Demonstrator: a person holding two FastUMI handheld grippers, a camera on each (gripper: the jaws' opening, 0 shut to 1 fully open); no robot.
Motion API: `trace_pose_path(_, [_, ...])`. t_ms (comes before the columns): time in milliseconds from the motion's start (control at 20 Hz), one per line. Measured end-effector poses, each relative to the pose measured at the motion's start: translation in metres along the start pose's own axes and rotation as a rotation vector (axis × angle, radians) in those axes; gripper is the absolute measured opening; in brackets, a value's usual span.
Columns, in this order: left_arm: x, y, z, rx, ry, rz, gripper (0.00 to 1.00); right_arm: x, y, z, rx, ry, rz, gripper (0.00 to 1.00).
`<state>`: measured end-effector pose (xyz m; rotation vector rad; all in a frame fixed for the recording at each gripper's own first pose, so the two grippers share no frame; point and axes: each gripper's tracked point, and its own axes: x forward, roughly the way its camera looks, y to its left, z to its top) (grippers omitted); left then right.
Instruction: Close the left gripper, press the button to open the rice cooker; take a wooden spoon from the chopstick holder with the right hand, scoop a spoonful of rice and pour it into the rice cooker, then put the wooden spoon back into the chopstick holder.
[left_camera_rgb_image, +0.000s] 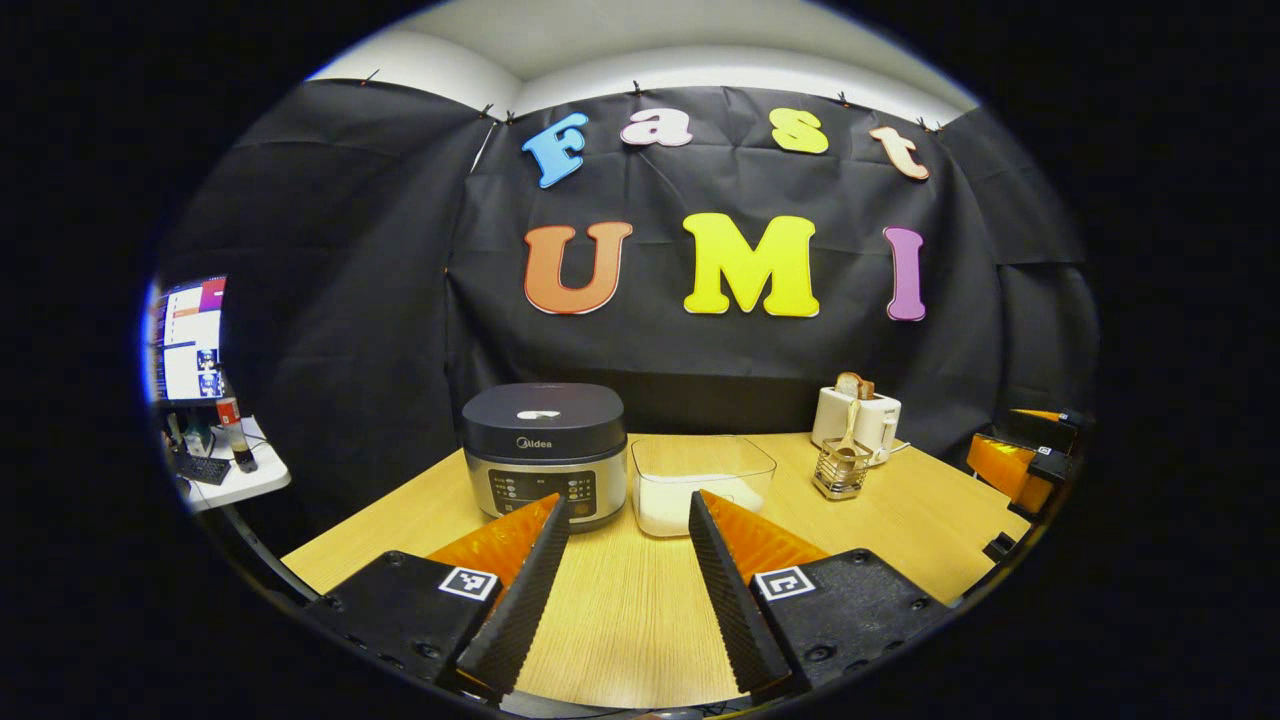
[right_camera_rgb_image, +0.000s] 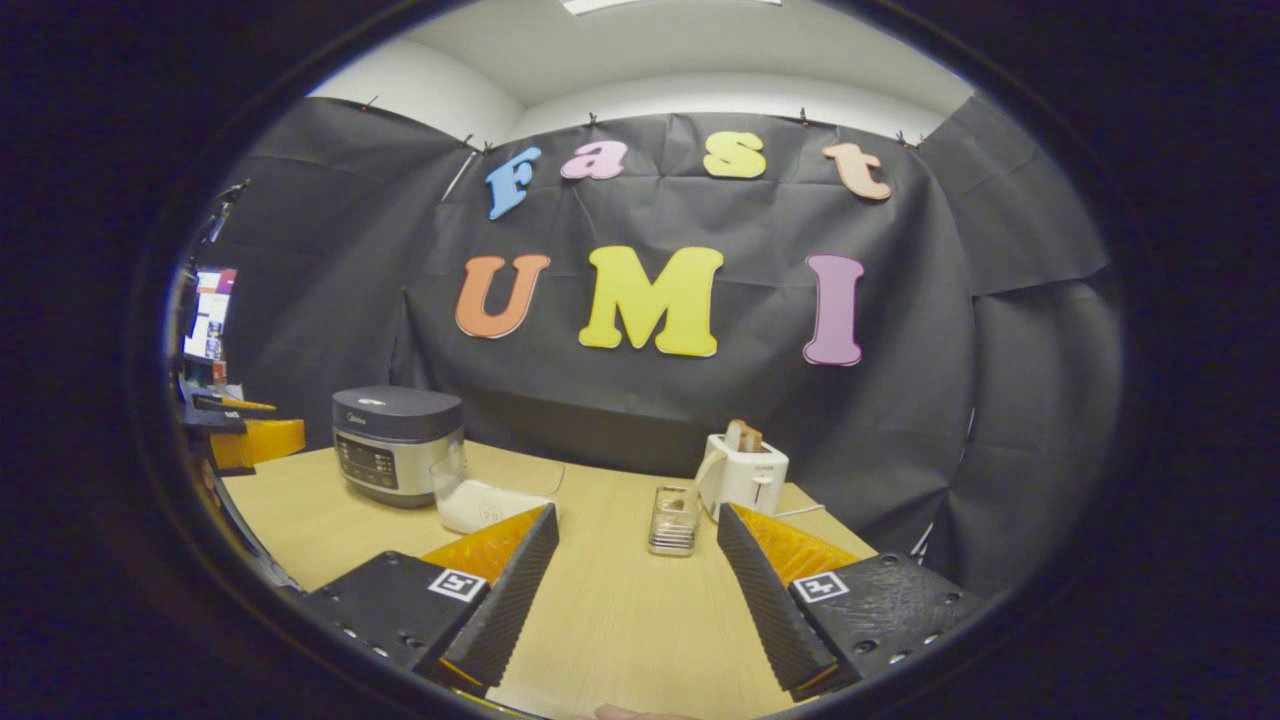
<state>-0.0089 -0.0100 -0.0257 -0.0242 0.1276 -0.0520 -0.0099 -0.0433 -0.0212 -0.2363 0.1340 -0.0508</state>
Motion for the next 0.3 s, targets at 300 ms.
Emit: trace_pose_path(300, [0.0018, -0.0013, -0.0019, -0.005, -0.005, -0.004, 0.78, 0.0017, -0.0092, 0.0002, 0.005, 0.002, -0.018, 0.96])
